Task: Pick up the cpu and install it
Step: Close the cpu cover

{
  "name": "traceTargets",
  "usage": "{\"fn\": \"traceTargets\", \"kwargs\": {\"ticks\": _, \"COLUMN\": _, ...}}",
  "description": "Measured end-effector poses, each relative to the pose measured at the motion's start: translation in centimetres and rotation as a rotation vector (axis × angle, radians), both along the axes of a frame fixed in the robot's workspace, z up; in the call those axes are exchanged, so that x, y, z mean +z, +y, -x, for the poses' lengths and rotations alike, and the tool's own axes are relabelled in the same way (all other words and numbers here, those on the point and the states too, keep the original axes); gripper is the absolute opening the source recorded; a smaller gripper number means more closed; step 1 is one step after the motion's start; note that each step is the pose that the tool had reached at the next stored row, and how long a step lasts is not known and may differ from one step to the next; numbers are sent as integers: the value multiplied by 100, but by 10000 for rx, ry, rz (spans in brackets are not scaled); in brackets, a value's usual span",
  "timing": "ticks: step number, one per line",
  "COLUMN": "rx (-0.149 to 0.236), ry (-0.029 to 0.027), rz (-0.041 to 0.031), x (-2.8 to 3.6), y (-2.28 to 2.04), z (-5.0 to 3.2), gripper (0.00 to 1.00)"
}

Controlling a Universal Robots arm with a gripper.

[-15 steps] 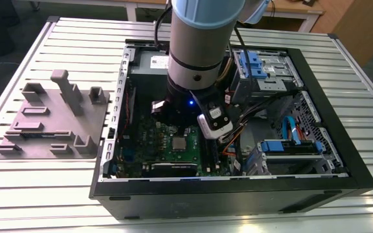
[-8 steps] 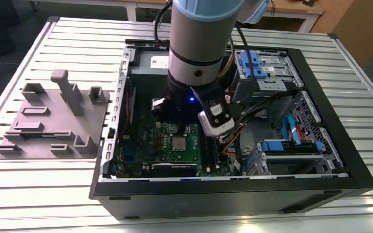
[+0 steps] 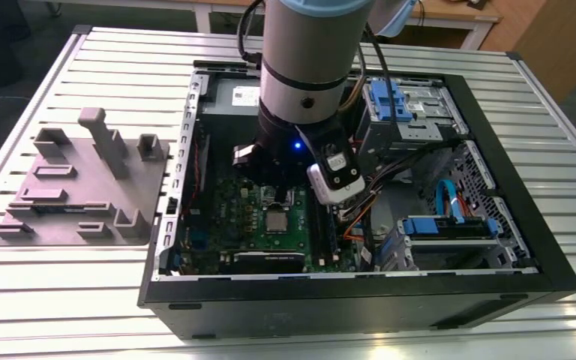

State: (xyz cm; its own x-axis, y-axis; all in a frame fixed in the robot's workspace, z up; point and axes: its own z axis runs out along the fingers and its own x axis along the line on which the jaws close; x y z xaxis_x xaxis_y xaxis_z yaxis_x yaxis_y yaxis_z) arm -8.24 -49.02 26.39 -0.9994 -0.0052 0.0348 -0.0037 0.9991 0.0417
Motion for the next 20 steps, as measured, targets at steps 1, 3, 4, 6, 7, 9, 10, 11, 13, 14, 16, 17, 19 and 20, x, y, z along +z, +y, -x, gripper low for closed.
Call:
{"fn": "traceTargets", "kwargs": {"ticks": 1, "rx": 0, "ry": 0, "rz": -1, "x": 10, "y": 0, "z": 0, "gripper": 10}}
{"fn": "traceTargets", "kwargs": {"ticks": 3, "rx": 0, "ry": 0, "rz": -1, "x": 32, "y": 0, "z": 0, "gripper": 10}}
{"fn": "traceTargets", "kwargs": {"ticks": 4, "rx": 0, "ry": 0, "rz": -1, "x": 43, "y": 0, "z": 0, "gripper": 10}}
{"fn": "traceTargets", "kwargs": {"ticks": 6, "rx": 1, "ry": -1, "rz": -1, "x": 63, "y": 0, "z": 0, "gripper": 10}}
{"fn": "traceTargets", "kwargs": {"ticks": 7, "rx": 0, "ry": 0, "rz": -1, "x": 69, "y": 0, "z": 0, "gripper": 10}}
{"fn": "traceTargets", "kwargs": {"ticks": 9, "rx": 1, "ry": -1, "rz": -3, "x": 69, "y": 0, "z": 0, "gripper": 10}}
{"fn": "traceTargets", "kwargs": {"ticks": 10, "rx": 0, "ry": -2, "rz": -5, "x": 69, "y": 0, "z": 0, "gripper": 10}}
{"fn": "traceTargets", "kwargs": {"ticks": 11, "rx": 0, "ry": -1, "rz": -2, "x": 70, "y": 0, "z": 0, "gripper": 10}}
{"fn": "traceTargets", "kwargs": {"ticks": 13, "rx": 6, "ry": 0, "rz": 0, "x": 71, "y": 0, "z": 0, "gripper": 10}}
{"fn": "traceTargets", "kwargs": {"ticks": 14, "rx": 47, "ry": 0, "rz": 1, "x": 71, "y": 0, "z": 2, "gripper": 10}}
{"fn": "traceTargets", "kwargs": {"ticks": 16, "rx": 312, "ry": 0, "rz": 2, "x": 72, "y": 0, "z": 4, "gripper": 10}}
{"fn": "traceTargets", "kwargs": {"ticks": 17, "rx": 487, "ry": 0, "rz": 2, "x": 71, "y": 0, "z": 4, "gripper": 10}}
{"fn": "traceTargets", "kwargs": {"ticks": 19, "rx": 846, "ry": 0, "rz": 1, "x": 71, "y": 0, "z": 5, "gripper": 10}}
{"fn": "traceTargets", "kwargs": {"ticks": 20, "rx": 1028, "ry": -1, "rz": 1, "x": 70, "y": 0, "z": 4, "gripper": 10}}
